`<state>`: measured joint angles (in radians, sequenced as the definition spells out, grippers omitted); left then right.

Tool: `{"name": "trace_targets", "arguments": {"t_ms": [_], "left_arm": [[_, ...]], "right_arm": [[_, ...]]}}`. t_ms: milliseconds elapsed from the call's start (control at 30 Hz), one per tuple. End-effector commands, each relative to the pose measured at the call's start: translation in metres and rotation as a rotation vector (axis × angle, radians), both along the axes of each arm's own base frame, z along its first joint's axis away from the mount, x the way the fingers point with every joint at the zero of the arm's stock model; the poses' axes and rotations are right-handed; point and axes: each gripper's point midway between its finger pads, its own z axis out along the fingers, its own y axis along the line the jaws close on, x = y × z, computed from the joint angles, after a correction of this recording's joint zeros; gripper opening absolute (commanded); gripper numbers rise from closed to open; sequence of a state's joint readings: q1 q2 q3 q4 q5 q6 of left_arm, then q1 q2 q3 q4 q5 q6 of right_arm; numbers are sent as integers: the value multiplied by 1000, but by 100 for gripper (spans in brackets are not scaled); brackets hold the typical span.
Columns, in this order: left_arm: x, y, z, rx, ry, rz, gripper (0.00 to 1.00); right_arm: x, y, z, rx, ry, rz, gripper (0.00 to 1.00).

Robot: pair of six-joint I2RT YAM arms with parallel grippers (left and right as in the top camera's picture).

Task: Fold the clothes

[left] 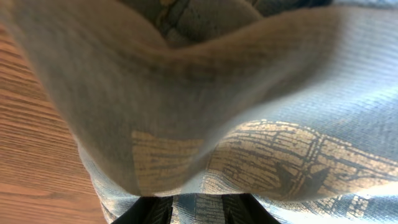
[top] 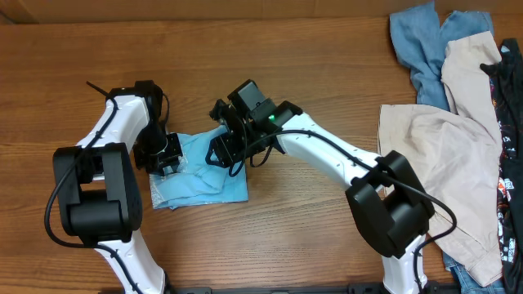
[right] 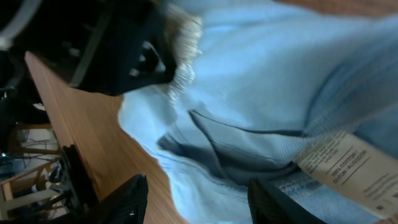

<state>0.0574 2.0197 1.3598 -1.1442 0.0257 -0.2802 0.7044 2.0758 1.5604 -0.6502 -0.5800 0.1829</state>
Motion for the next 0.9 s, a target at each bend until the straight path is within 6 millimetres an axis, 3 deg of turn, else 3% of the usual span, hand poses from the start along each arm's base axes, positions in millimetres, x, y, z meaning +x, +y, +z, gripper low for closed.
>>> {"name": "trace_targets", "arguments": {"t_ms": [0, 100, 300, 367, 500, 667, 733, 800, 867], "left_arm": [[-19, 5, -12, 4, 64, -16, 31], [-19, 5, -12, 3, 63, -17, 31], [-19, 5, -12, 1, 64, -23, 31], [-19, 5, -12, 1, 64, -24, 31], [-19, 5, -12, 1, 64, -25, 32], [-19, 5, -12, 1, 64, -24, 33], [-19, 5, -12, 1, 64, -23, 33], [-19, 5, -12, 1, 63, -23, 33], [-19, 6, -12, 1, 62, -22, 33]], "right_arm": [[-9, -2, -16, -30, 63, 2, 56], [-18, -14, -25, -93, 105, -3, 56], [-26, -69, -54, -403, 111, -70, 56], [-27, -78, -57, -451, 106, -76, 55], [-23, -62, -38, -369, 103, -64, 58], [2, -35, 6, -243, -34, -46, 57], [13, -23, 15, -191, -91, -48, 54], [24, -6, 23, -112, -141, -42, 43], [24, 4, 27, -58, -138, -31, 38]]}}
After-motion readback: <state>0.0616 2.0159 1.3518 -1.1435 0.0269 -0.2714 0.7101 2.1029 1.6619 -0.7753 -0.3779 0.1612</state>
